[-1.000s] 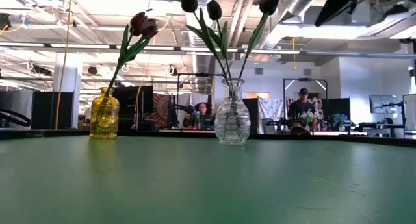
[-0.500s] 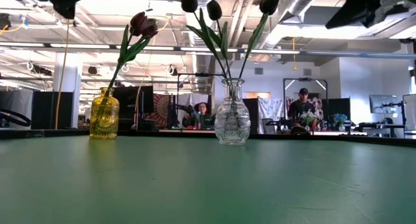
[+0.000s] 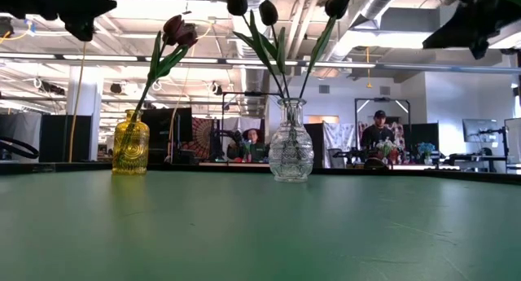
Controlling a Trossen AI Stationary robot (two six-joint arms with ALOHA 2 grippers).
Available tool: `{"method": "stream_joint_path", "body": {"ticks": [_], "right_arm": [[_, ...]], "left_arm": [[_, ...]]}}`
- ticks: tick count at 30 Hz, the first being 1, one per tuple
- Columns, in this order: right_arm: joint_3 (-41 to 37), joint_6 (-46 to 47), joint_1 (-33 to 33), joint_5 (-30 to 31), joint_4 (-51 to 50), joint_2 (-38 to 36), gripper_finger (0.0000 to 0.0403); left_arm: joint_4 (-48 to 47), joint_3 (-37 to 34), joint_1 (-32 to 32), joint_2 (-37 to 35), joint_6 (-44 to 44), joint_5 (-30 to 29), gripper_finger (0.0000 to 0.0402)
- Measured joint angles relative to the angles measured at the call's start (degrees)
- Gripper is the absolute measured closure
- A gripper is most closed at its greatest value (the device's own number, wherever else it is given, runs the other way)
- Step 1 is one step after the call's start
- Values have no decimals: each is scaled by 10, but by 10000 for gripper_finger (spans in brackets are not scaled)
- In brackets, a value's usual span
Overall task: Sort flowers into vase by color
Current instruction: Return to Home Position
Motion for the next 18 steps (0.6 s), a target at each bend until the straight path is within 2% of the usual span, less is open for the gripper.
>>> {"method": "stream_joint_path", "body": {"ticks": [3, 7, 11, 18], "right_arm": [[-6, 4, 0, 12, 13, -29, 381], [-68, -20, 0, 11, 115, -53, 381], [-134, -44, 0, -30, 221, -55, 381], [-216, -44, 0, -73, 271, -67, 381]], "left_arm": [[13, -24, 0, 2, -2, 0, 278], [82, -62, 0, 2, -5, 1, 278], [131, -87, 0, 2, -2, 1, 278], [134, -100, 0, 2, -17, 18, 278]]}}
